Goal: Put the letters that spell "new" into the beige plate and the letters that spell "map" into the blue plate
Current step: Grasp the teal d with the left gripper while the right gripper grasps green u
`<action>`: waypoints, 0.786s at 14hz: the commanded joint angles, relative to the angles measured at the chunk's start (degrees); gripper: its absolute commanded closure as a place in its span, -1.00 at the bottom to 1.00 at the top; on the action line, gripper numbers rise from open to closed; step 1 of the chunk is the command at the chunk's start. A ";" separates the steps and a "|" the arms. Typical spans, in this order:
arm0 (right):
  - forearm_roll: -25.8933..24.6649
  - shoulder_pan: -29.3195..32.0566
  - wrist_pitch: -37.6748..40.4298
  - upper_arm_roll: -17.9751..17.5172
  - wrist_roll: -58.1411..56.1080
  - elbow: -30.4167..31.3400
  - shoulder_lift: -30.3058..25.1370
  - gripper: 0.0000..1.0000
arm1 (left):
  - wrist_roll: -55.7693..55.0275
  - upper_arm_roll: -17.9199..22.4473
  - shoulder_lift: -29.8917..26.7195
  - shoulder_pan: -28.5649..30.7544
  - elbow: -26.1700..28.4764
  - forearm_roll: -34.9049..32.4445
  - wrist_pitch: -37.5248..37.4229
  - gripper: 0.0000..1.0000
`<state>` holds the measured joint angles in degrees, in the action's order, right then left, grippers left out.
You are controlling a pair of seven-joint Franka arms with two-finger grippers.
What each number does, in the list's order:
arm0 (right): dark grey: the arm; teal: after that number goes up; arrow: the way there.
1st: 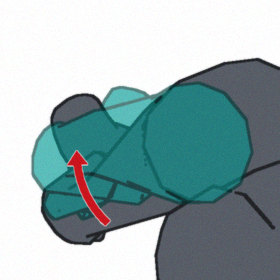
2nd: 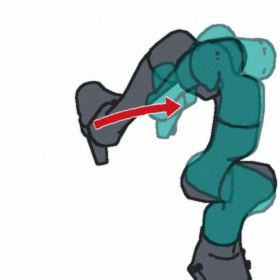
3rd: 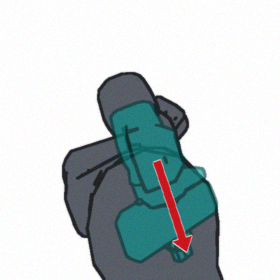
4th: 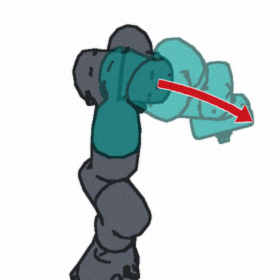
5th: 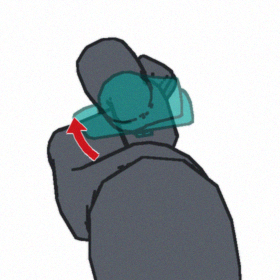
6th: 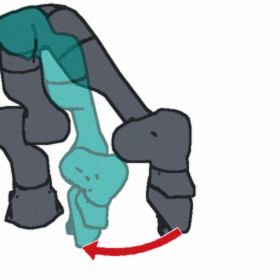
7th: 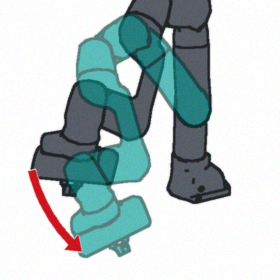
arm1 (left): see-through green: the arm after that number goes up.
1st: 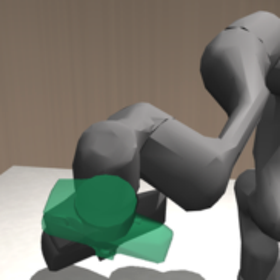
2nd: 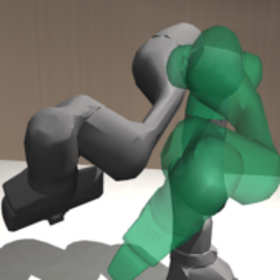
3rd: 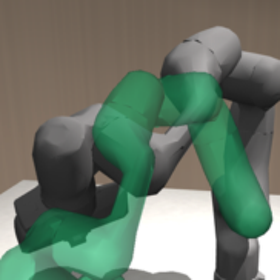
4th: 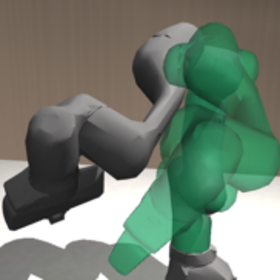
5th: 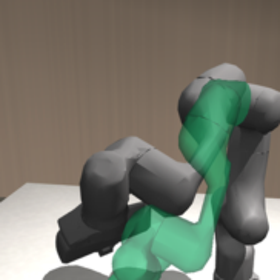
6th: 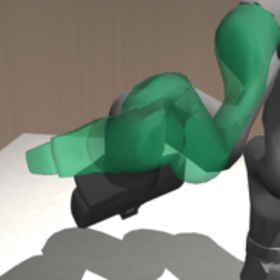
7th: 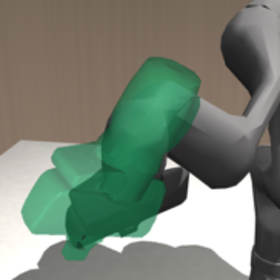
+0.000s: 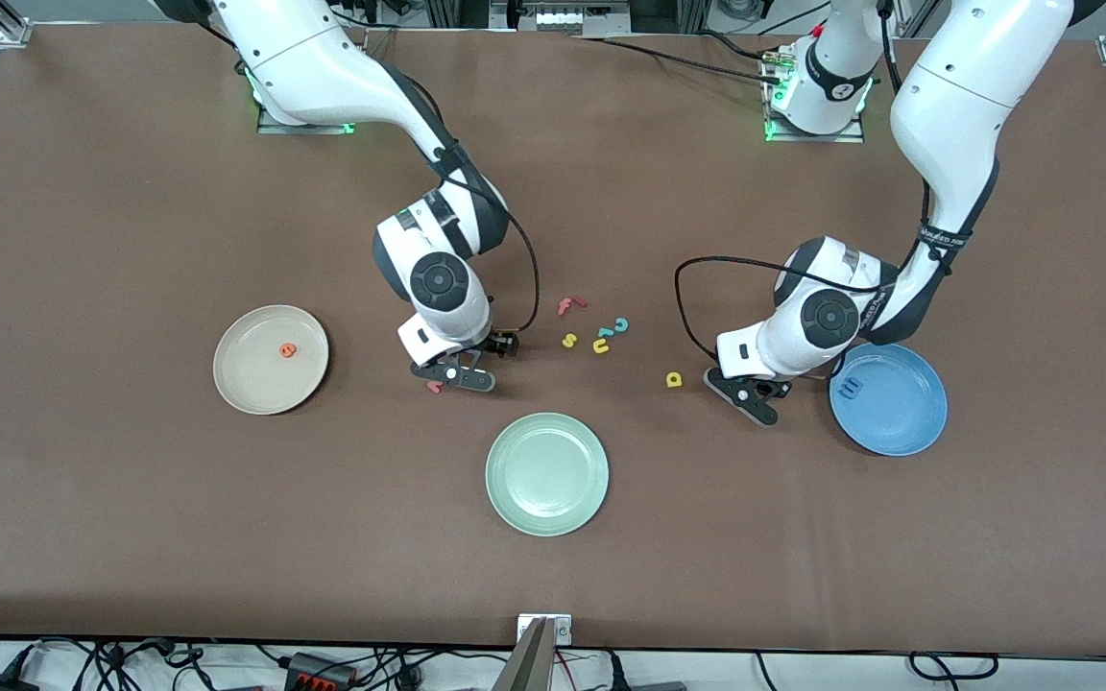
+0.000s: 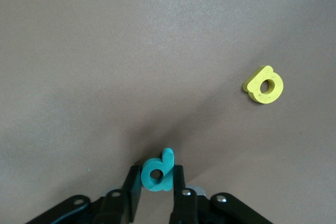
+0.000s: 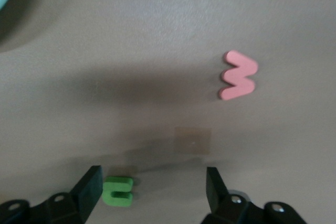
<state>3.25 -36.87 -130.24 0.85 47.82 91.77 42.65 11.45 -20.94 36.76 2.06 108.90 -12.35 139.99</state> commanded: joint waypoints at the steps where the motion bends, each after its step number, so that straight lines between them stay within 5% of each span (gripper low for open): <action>1: 0.88 -1.71 0.34 0.65 6.48 -1.42 0.86 -0.69 | -0.64 0.28 0.94 -0.21 0.08 -2.14 1.24 0.52; 5: 1.06 -2.94 -1.77 0.65 7.99 -1.42 2.00 -0.65 | -0.73 0.28 1.12 -0.30 -0.09 -3.03 1.16 0.85; 8: 0.97 -3.47 -1.86 0.65 8.08 -1.51 2.44 -0.56 | -0.82 0.19 -1.76 0.58 -0.45 -3.03 -0.76 0.85; 11: 1.06 -3.47 -1.86 0.65 7.99 -1.51 2.70 -0.35 | -0.03 0.28 -4.32 2.33 -5.17 -3.12 -11.71 0.82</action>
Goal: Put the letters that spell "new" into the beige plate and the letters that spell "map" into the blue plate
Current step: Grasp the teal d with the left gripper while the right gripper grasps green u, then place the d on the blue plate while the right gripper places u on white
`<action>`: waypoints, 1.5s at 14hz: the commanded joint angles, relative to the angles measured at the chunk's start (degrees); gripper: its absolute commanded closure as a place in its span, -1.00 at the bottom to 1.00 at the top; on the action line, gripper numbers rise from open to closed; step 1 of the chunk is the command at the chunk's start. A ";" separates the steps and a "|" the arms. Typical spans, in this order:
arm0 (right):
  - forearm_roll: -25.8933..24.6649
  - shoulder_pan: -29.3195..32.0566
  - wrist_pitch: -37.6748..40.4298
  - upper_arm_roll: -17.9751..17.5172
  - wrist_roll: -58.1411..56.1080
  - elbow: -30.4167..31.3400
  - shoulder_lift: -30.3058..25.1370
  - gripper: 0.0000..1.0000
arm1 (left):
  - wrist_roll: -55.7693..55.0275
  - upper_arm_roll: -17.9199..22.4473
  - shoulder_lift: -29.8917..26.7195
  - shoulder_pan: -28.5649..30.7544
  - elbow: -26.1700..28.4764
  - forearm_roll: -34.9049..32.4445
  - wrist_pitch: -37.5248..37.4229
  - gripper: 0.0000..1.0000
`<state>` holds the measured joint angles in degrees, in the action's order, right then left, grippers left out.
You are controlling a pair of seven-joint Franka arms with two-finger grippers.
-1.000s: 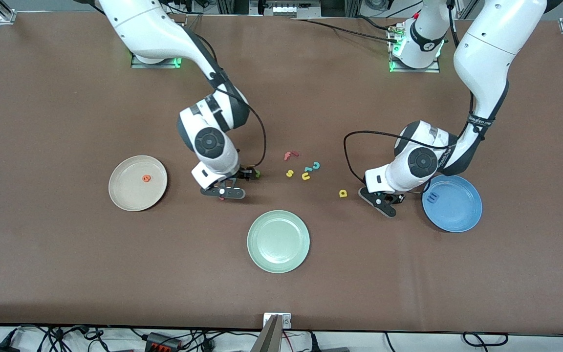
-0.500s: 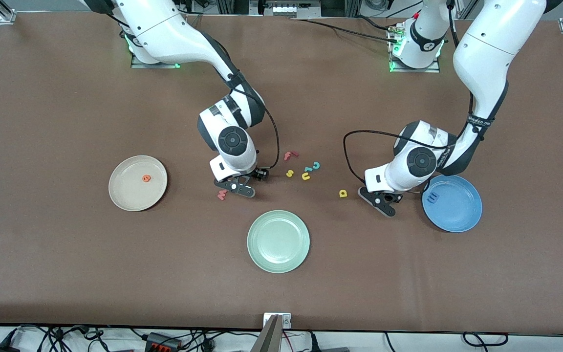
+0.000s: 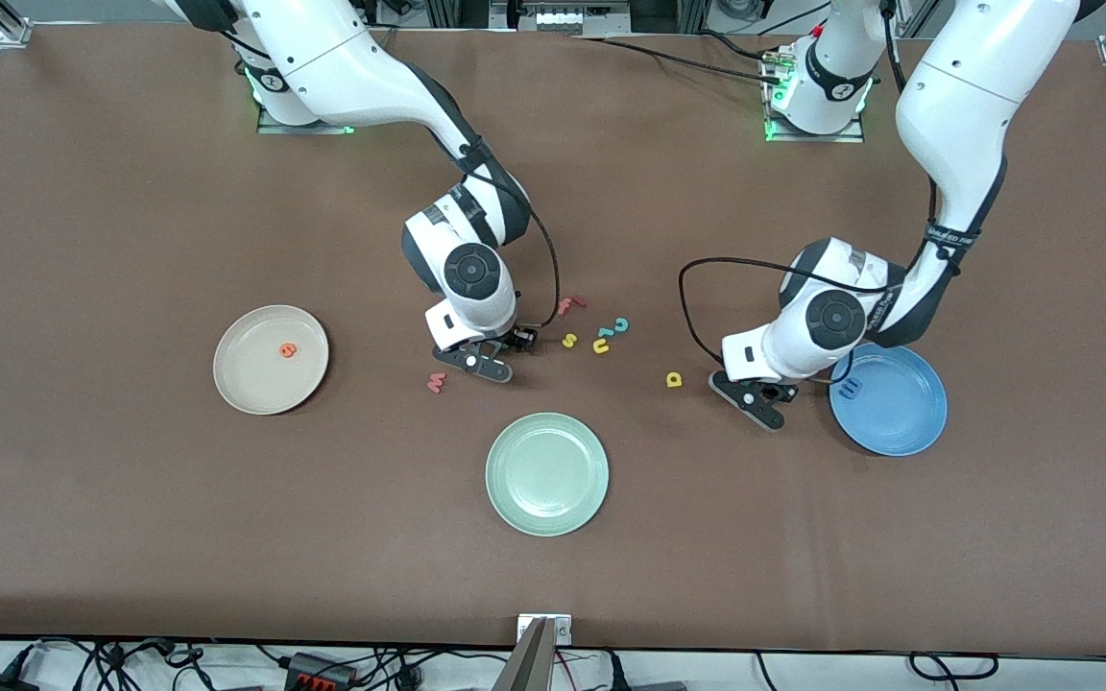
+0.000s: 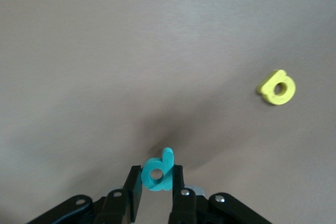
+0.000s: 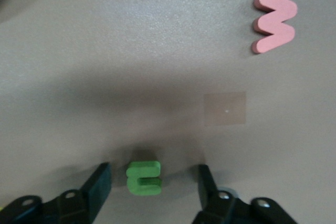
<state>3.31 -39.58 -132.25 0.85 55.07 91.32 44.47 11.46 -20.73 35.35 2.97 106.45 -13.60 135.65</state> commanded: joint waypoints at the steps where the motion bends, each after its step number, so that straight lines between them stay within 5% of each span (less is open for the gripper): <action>1: 1.17 -0.77 0.15 0.65 0.65 -1.05 0.88 -0.16 | 1.62 0.16 -3.01 2.04 -4.91 -1.78 -12.03 0.81; 3: 2.30 -0.68 0.15 0.65 0.30 -1.05 0.88 0.37 | 5.49 0.43 -2.92 4.49 -9.14 -1.87 -18.47 0.80; 5: 2.49 -0.41 0.15 0.65 0.21 -1.05 0.88 0.67 | 7.17 0.34 -2.48 7.91 -9.77 -3.00 -19.11 0.80; 13: 2.49 6.60 6.10 1.26 -2.59 -1.23 -5.34 0.71 | 7.35 0.43 1.38 14.78 -7.83 -6.88 -18.58 0.58; 14: 2.40 9.14 9.00 1.26 -5.04 -1.23 -7.01 0.71 | 7.35 0.34 1.38 16.18 -7.83 -6.96 -18.67 0.36; 15: 2.40 11.51 12.68 1.26 -8.63 -1.14 -8.51 0.71 | 7.44 0.34 1.30 16.54 -7.83 -6.96 -18.84 -0.55; 16: 2.31 13.54 16.11 1.26 -11.88 -0.97 -9.30 0.71 | 7.52 0.08 1.04 16.37 -7.92 -6.96 -19.28 -1.00; 21: 1.43 23.48 20.81 1.61 -28.41 2.89 -9.49 0.71 | 5.87 -7.99 -0.02 15.05 -9.15 -5.66 -21.48 -1.00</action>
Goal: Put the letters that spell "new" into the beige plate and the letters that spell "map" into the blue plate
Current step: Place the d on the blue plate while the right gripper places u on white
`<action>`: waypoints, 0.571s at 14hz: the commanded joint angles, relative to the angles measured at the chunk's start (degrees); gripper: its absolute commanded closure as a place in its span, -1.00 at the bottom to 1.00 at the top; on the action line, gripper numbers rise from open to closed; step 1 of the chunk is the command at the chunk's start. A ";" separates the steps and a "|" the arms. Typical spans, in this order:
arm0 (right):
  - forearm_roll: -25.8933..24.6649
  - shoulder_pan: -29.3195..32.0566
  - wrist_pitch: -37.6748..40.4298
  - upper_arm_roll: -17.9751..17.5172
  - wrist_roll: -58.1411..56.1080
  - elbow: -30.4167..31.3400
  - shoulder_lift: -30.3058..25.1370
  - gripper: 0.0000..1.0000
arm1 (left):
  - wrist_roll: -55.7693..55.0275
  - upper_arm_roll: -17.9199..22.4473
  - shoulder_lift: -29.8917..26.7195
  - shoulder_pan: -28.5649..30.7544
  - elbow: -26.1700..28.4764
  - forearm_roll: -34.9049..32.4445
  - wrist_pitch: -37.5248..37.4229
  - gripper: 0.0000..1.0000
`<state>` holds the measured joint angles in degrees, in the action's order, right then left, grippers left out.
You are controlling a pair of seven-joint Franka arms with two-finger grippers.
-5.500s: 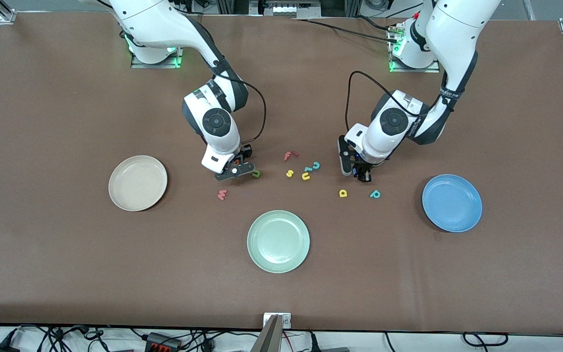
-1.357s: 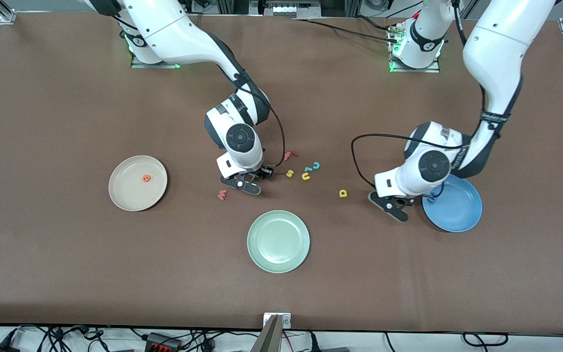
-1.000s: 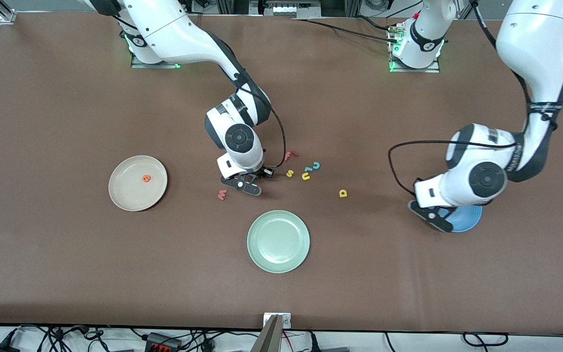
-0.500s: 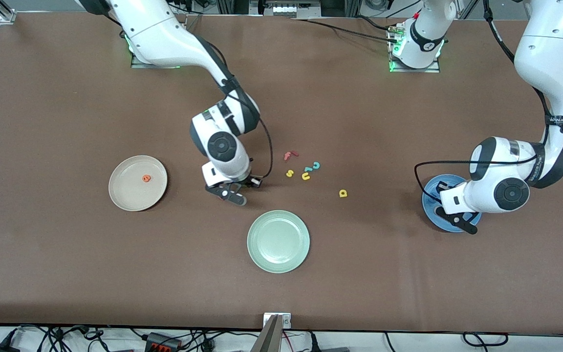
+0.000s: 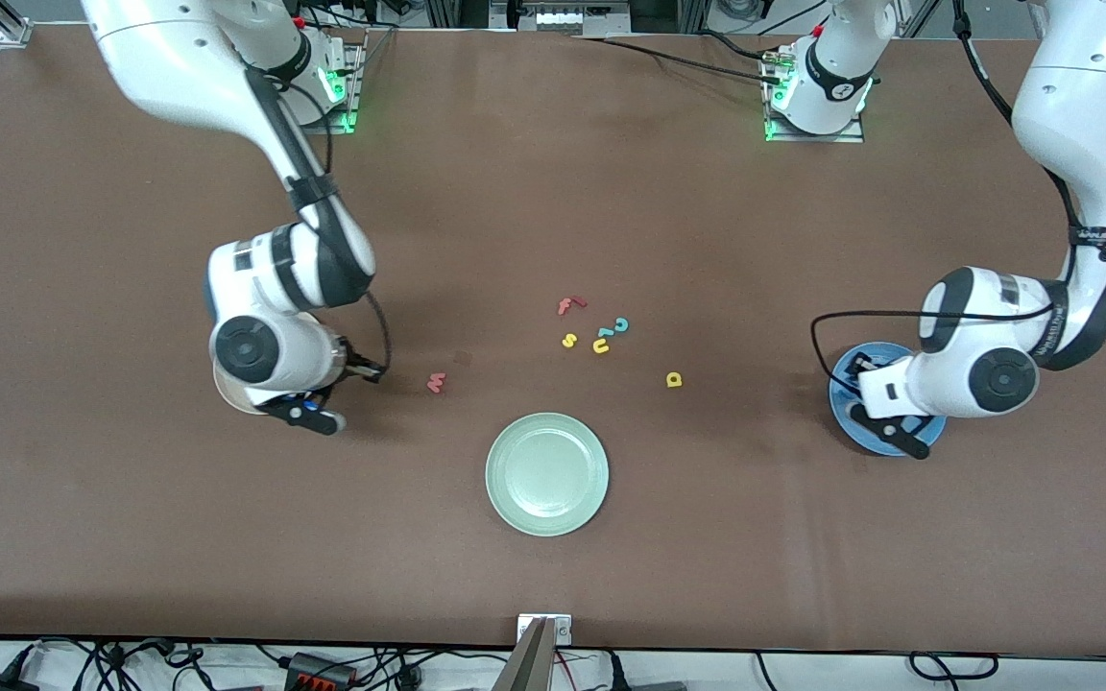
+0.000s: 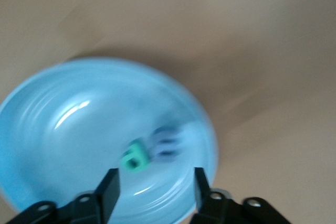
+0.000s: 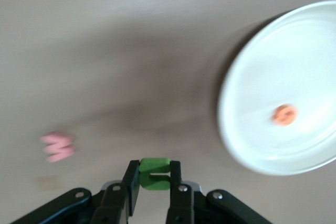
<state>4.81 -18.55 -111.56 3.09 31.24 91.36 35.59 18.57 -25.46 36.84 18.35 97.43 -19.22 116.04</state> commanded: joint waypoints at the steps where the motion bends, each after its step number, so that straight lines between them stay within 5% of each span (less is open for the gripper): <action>1: -0.07 3.77 0.12 -0.02 -7.65 3.47 -0.60 0.71 | -2.21 -5.28 -1.50 -0.68 -0.83 0.58 -1.70 -1.00; 4: -0.07 8.86 0.12 0.07 -16.27 5.15 -0.60 0.70 | -15.87 -9.42 -1.16 -0.86 -1.10 3.48 -1.44 -1.00; 8: -0.59 13.97 -1.02 0.07 -22.79 4.80 0.36 0.69 | -42.04 -9.61 0.25 -9.89 -1.45 3.05 2.87 -1.00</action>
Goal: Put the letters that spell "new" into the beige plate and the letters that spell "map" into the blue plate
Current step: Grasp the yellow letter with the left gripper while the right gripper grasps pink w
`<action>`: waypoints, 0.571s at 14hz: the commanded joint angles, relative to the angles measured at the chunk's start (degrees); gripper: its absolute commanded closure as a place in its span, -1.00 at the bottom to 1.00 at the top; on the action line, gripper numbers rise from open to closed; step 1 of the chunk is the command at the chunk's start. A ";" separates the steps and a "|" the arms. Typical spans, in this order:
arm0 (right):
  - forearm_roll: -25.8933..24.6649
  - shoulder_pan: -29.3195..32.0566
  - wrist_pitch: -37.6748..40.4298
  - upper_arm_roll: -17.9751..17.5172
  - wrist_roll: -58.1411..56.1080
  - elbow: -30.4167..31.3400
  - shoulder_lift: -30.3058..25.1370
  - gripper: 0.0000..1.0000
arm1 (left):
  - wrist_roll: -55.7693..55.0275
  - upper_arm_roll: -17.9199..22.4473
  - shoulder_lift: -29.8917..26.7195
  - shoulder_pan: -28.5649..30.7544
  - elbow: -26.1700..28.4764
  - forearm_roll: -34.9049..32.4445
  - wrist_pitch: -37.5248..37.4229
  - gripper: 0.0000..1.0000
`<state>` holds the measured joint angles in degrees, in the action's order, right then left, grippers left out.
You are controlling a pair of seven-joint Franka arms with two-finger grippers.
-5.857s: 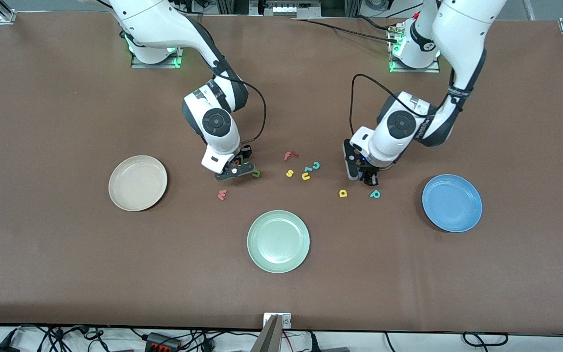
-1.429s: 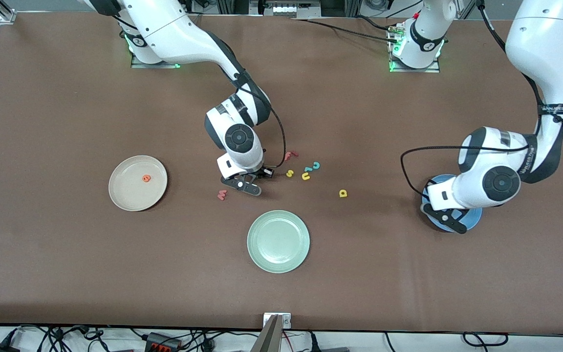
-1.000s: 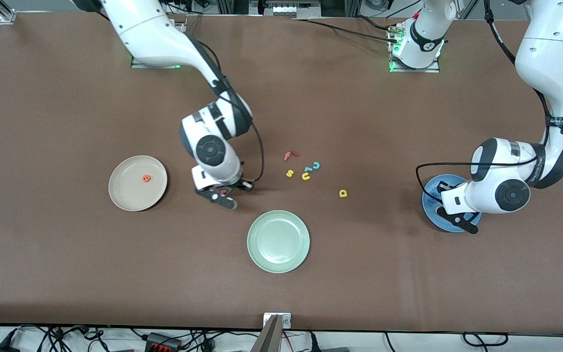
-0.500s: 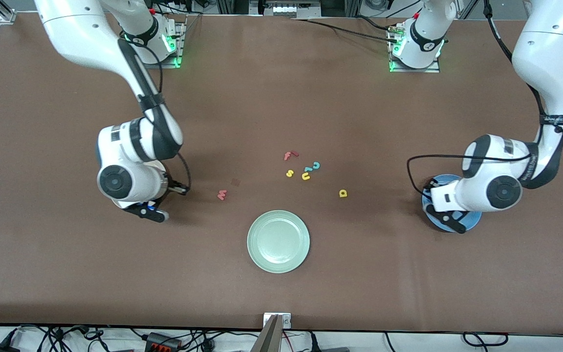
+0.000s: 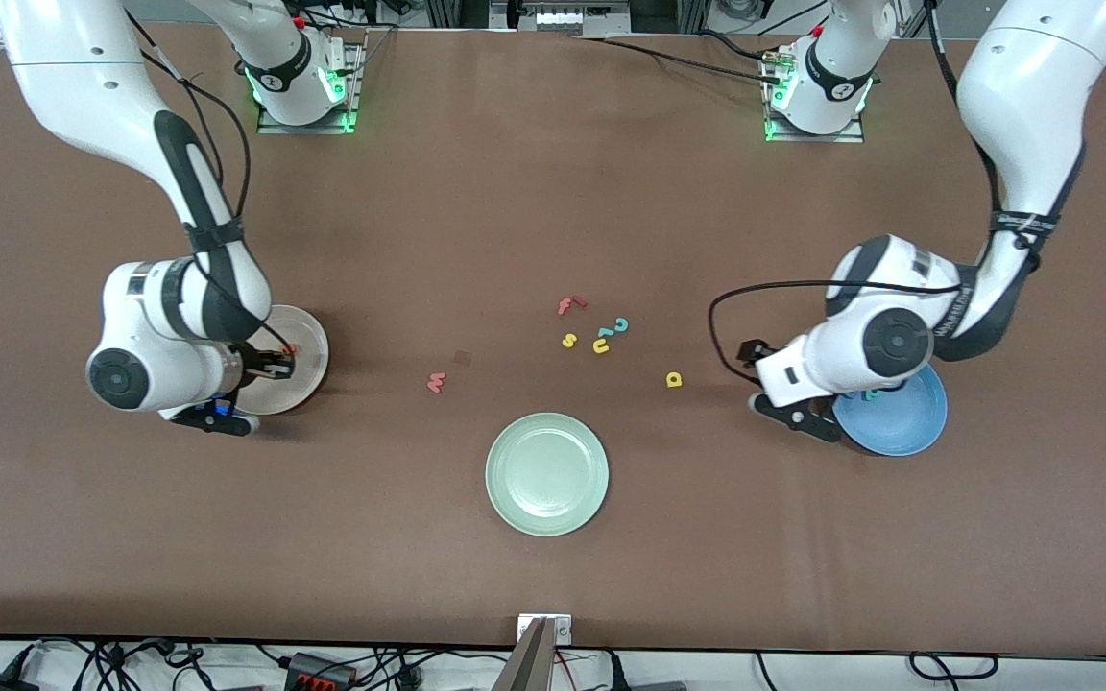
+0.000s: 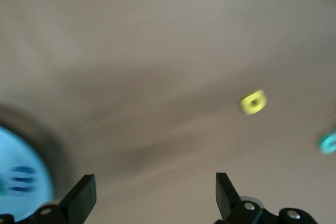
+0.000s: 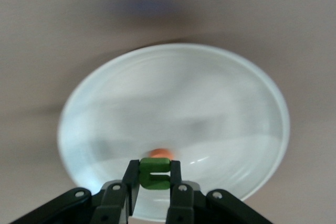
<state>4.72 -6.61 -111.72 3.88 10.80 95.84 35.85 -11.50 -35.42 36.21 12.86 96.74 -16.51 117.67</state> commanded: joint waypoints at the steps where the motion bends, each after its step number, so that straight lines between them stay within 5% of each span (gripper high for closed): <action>1: -1.72 2.13 -1.56 -0.63 -2.45 0.32 0.53 0.68 | -18.06 0.26 1.75 -5.38 -0.77 0.43 2.11 -1.00; 4: -2.17 2.65 -2.09 -0.63 -2.45 0.58 0.88 0.52 | -28.01 0.70 3.33 -8.90 -0.68 0.34 6.24 -1.00; 5: -2.17 3.09 -2.10 -0.63 -2.45 0.58 1.23 0.19 | -32.84 0.70 5.00 -9.08 -0.68 -0.10 7.30 -0.93; 6: -2.17 3.45 -2.01 -0.63 -2.37 0.49 1.24 -0.99 | -36.28 0.79 5.97 -9.60 -0.59 -0.10 9.83 -0.85; 8: -2.17 3.02 -1.48 -0.55 -1.75 -0.12 0.45 -1.00 | -37.37 1.75 7.38 -10.84 -0.59 -0.36 11.35 -0.64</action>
<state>3.35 -4.00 -113.27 3.87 8.80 95.86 37.34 -46.54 -34.98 41.85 3.28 96.99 -16.55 127.70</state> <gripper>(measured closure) 0.471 0.101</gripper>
